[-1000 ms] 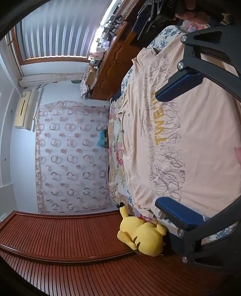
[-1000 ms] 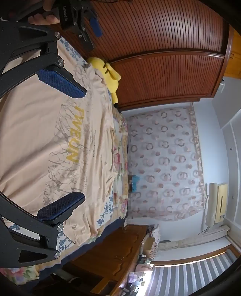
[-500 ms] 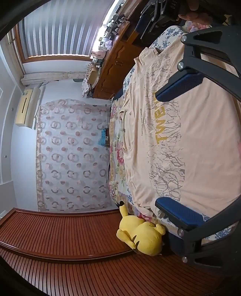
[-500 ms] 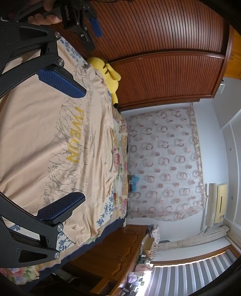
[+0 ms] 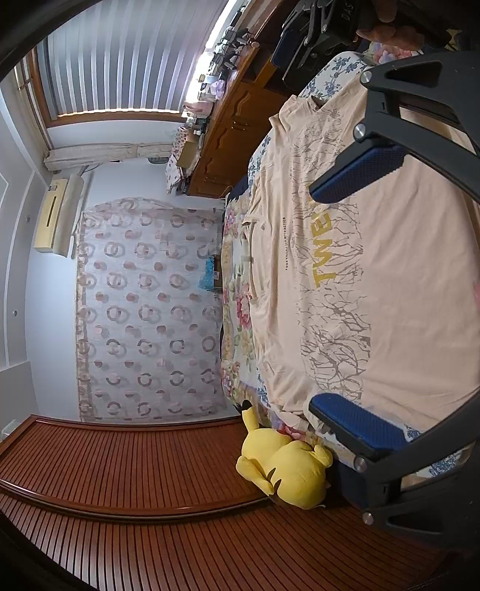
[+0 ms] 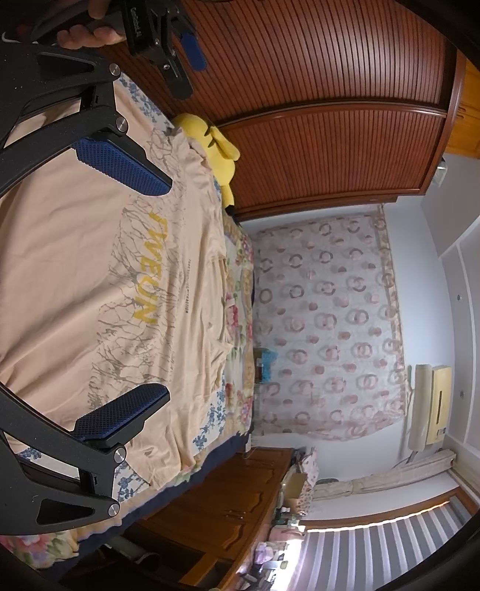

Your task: Fold small clothes

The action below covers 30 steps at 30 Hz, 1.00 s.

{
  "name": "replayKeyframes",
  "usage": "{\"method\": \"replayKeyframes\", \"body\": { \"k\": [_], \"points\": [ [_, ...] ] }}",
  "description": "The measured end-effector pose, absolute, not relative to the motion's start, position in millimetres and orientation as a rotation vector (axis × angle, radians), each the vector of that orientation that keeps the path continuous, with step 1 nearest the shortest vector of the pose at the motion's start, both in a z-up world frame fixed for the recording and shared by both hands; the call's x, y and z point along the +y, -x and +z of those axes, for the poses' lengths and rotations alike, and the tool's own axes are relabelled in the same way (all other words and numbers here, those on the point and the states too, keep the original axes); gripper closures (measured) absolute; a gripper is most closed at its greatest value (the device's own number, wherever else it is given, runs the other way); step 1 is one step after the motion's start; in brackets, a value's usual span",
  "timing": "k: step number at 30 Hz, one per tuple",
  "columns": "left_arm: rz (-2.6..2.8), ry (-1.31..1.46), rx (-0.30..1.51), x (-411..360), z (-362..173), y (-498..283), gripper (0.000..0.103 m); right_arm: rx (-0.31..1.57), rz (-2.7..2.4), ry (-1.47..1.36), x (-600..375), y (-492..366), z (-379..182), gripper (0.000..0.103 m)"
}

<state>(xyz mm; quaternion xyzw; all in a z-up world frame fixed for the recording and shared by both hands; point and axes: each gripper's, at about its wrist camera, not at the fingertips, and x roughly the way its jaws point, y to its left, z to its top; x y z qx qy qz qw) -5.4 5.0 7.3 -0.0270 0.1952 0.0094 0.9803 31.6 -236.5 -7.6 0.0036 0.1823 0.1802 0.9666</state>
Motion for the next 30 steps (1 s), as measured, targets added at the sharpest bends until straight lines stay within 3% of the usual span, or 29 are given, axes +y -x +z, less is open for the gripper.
{"method": "replayKeyframes", "body": {
  "k": [30],
  "points": [
    [0.021, 0.049, 0.381, 3.5, 11.1, 8.1, 0.000, 0.366, 0.364, -0.008, -236.4, -30.7, -6.6, 0.000]
  ]
}}
